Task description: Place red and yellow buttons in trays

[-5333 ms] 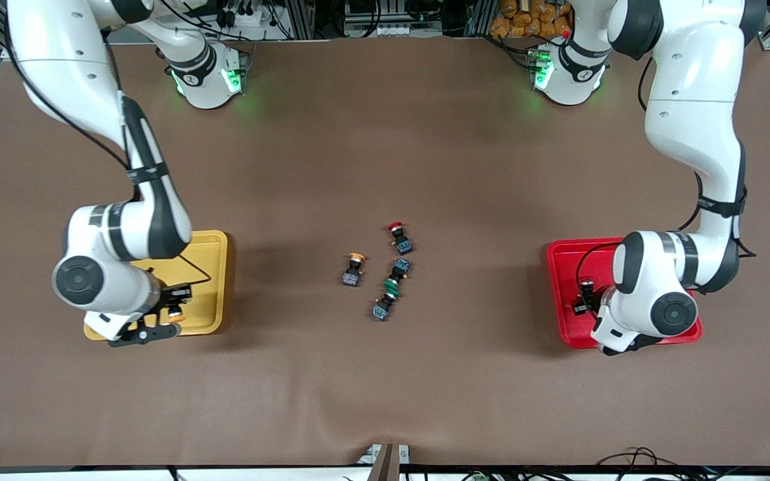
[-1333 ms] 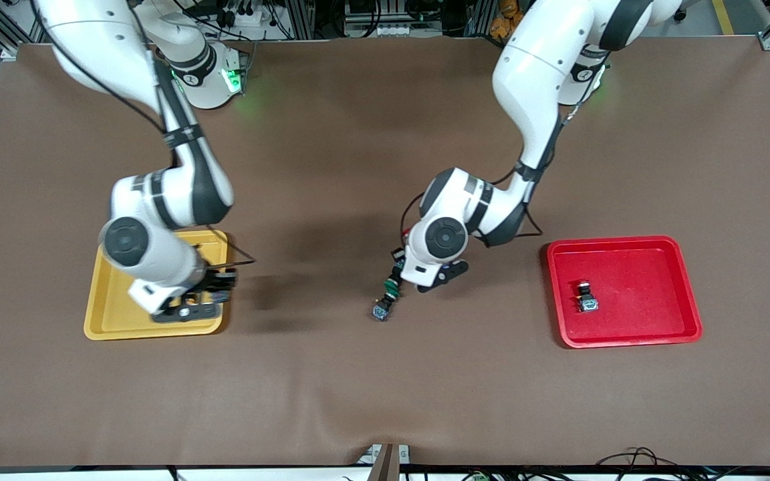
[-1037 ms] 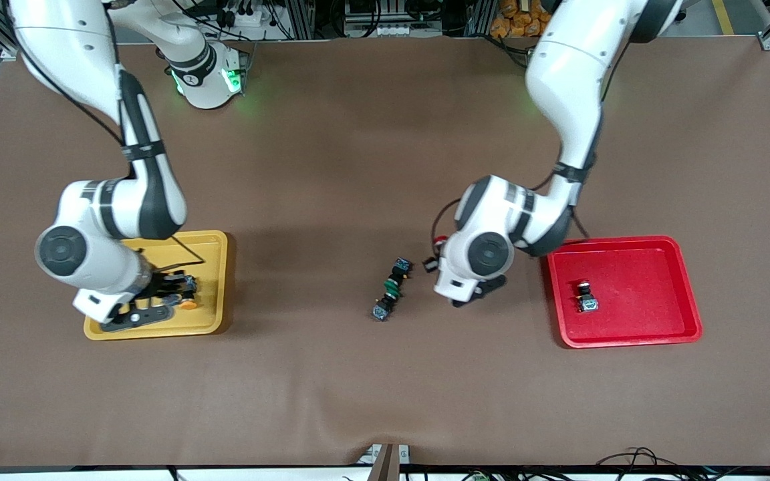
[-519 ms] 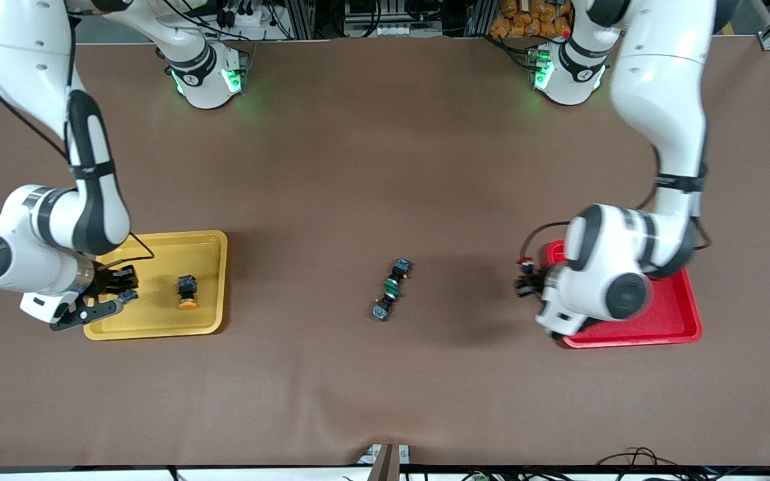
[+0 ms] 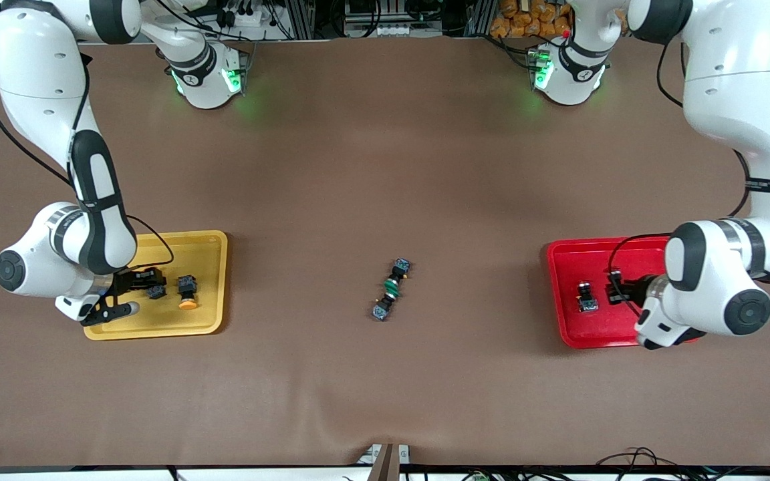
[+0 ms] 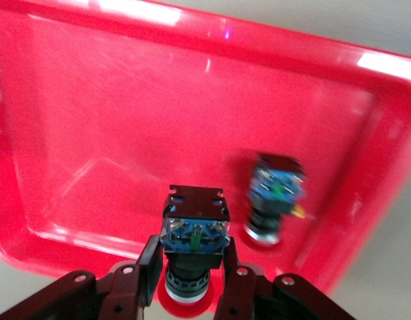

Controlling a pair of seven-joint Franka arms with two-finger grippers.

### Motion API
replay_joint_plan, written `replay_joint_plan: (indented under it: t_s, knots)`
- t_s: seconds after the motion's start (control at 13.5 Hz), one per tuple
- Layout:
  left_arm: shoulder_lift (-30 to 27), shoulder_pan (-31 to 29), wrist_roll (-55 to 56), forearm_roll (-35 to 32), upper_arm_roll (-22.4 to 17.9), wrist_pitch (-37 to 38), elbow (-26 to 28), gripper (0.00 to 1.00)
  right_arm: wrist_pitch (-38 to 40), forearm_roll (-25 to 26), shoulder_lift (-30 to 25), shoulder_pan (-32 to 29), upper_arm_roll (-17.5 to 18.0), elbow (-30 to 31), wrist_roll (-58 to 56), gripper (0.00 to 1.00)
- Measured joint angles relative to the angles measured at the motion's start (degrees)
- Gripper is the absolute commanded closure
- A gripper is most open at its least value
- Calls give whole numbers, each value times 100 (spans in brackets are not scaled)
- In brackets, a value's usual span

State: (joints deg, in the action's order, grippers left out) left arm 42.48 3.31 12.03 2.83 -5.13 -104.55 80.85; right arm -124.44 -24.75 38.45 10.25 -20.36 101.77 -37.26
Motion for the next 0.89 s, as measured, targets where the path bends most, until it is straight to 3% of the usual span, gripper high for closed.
replay_joint_plan:
  t_s: [0.15, 0.22, 0.3, 0.67, 0.89]
  knots:
    - [226, -54, -154, -141, 4, -239, 24, 41, 0, -15, -4, 0, 0, -3, 0, 0]
    - [304, -61, -254, -154, 4, -305, 24, 12, 8, -17, -24, 0, 0, -15, -8, 0]
    - [326, -68, -342, -154, 4, -342, 22, 0, 45, -18, -67, 1, 0, -47, -32, 0]
    - [127, -107, -416, -162, 6, -346, -141, 0, 1242, -11, -569, 2, -148, -667, -56, 0]
    - [-470, -107, -416, -170, 22, -335, -238, 0, 2112, 211, -867, 1, -236, -1101, 257, 0]
